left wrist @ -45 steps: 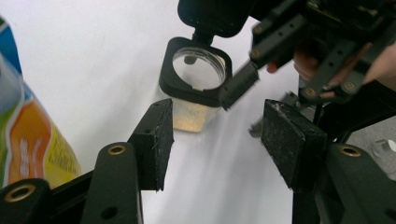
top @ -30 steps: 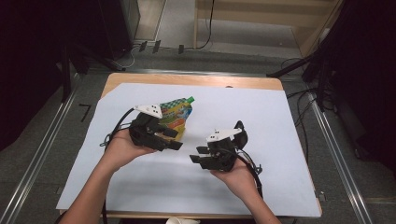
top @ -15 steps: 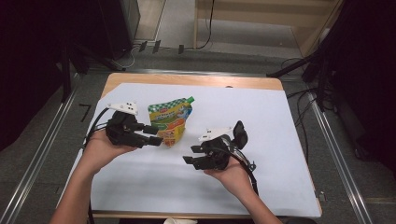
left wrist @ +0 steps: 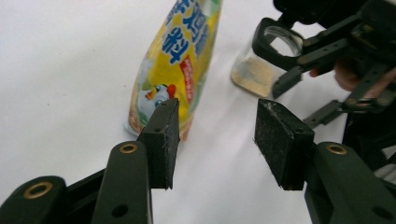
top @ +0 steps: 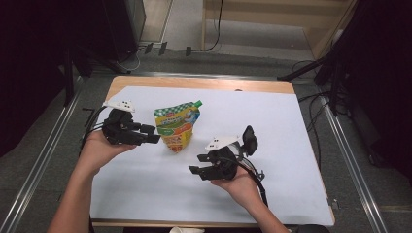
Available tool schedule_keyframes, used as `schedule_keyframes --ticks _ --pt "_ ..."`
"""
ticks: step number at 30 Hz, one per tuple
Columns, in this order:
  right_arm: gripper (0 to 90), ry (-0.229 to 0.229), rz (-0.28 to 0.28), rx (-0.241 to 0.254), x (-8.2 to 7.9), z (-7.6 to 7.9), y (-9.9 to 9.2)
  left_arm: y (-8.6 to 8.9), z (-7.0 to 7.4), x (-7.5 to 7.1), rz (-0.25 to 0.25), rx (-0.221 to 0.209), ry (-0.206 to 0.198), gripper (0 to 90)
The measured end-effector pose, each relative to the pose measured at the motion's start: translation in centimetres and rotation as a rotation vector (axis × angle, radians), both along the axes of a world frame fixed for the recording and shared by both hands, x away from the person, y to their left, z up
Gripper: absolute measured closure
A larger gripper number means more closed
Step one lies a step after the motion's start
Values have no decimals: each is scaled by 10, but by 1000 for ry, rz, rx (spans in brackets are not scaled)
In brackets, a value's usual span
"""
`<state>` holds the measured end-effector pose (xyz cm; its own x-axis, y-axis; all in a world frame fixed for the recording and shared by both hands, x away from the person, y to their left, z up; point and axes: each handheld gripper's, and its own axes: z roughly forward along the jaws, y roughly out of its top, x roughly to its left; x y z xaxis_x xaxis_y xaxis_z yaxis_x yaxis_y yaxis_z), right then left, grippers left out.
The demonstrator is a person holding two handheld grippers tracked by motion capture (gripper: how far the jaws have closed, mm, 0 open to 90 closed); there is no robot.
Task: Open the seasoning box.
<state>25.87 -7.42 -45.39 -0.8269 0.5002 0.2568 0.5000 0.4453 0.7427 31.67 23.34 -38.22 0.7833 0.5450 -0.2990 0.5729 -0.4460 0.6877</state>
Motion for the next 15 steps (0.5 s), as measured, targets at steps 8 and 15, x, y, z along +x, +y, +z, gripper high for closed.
schedule_keyframes --ticks 8,15 --pt "492 -10 2 6 0 -2 1 -12 -6 13 17 -18 -23 568" --pt "489 -7 -17 21 -1 -6 -5 -23 -18 19 11 2 -44 647"
